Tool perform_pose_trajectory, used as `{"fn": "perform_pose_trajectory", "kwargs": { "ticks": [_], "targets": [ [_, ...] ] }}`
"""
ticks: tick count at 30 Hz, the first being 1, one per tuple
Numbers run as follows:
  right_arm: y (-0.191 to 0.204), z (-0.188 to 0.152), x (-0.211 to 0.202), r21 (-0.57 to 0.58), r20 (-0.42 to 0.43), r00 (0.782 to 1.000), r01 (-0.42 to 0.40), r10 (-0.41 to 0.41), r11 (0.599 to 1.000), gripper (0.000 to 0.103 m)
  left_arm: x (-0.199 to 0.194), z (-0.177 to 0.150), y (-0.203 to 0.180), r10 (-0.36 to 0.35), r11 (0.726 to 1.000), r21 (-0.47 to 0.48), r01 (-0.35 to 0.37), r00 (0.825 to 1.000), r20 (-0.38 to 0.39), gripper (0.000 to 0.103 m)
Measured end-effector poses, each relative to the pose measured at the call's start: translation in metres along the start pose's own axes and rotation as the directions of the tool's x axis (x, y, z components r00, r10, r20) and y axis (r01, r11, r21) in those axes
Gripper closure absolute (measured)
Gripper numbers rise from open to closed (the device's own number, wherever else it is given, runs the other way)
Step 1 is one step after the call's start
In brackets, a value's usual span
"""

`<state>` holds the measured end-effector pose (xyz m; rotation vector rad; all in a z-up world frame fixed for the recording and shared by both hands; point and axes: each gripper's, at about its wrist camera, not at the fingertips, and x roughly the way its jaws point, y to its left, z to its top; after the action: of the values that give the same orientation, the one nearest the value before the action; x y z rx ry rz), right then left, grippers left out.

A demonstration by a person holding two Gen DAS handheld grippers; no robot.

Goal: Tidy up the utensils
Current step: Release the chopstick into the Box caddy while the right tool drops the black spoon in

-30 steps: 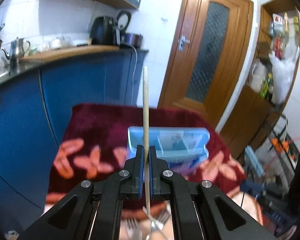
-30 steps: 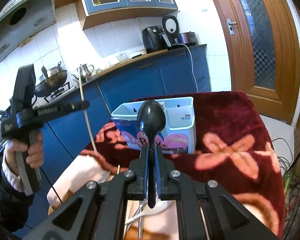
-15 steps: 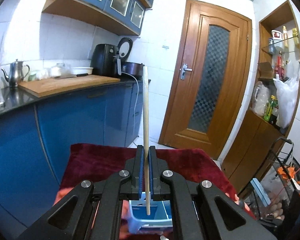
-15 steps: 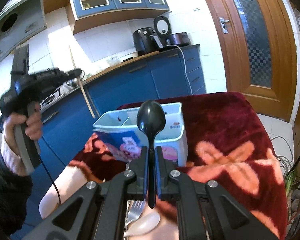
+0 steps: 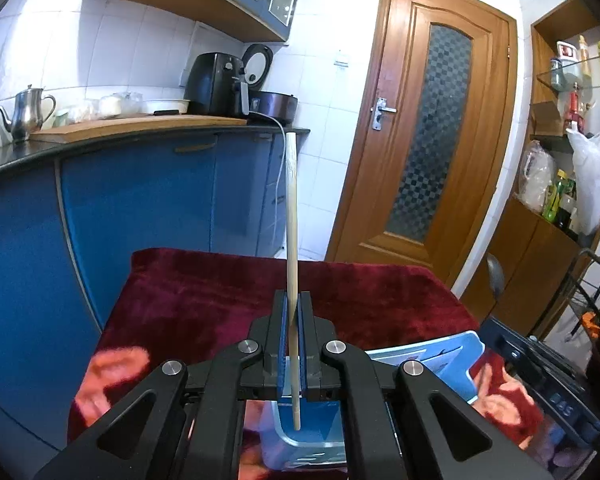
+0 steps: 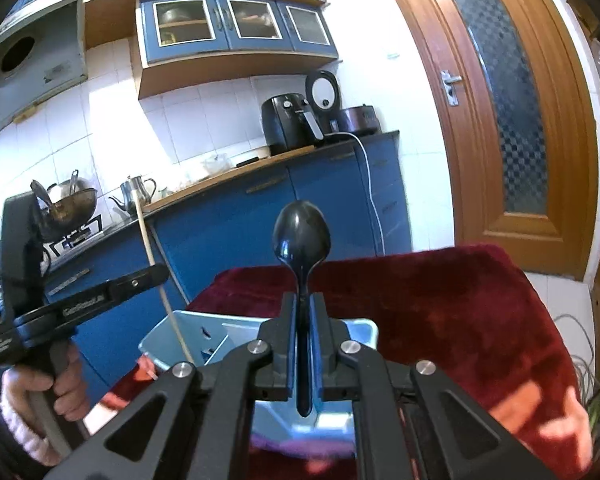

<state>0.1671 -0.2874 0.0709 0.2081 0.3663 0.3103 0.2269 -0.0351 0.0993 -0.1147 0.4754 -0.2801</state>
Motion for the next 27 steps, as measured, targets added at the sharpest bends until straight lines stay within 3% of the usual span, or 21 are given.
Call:
{"fn": "perform_pose_trajectory", "kwargs": {
  "ticks": [13, 15, 17, 21, 27],
  "targets": [
    [0.007, -0.016, 0.011, -0.076, -0.022, 0.999, 0.030, -0.032, 0.997, 0.092, 0.011, -0.020, -0.004, -0.009, 0.999, 0.038, 0.011, 0.999, -0.046, 0.098],
    [0.009, -0.016, 0.011, -0.082, -0.023, 0.999, 0.034, -0.036, 0.996, 0.081, 0.011, -0.021, -0.004, -0.013, 0.999, 0.037, 0.015, 0.998, -0.059, 0.093],
    [0.010, -0.016, 0.008, -0.080, -0.017, 0.999, 0.037, -0.038, 0.996, 0.076, 0.010, -0.022, -0.004, -0.010, 0.999, 0.033, 0.012, 0.998, -0.066, 0.084],
    [0.010, -0.014, 0.003, -0.074, -0.013, 0.999, 0.036, -0.037, 0.997, 0.075, 0.004, -0.021, -0.006, -0.009, 0.999, 0.038, 0.011, 0.998, -0.068, 0.076],
    [0.012, -0.008, -0.012, -0.067, -0.004, 0.999, 0.053, -0.053, 0.996, 0.075, -0.009, -0.019, -0.008, -0.032, 0.999, 0.037, 0.035, 0.996, -0.084, 0.075]
  ]
}}
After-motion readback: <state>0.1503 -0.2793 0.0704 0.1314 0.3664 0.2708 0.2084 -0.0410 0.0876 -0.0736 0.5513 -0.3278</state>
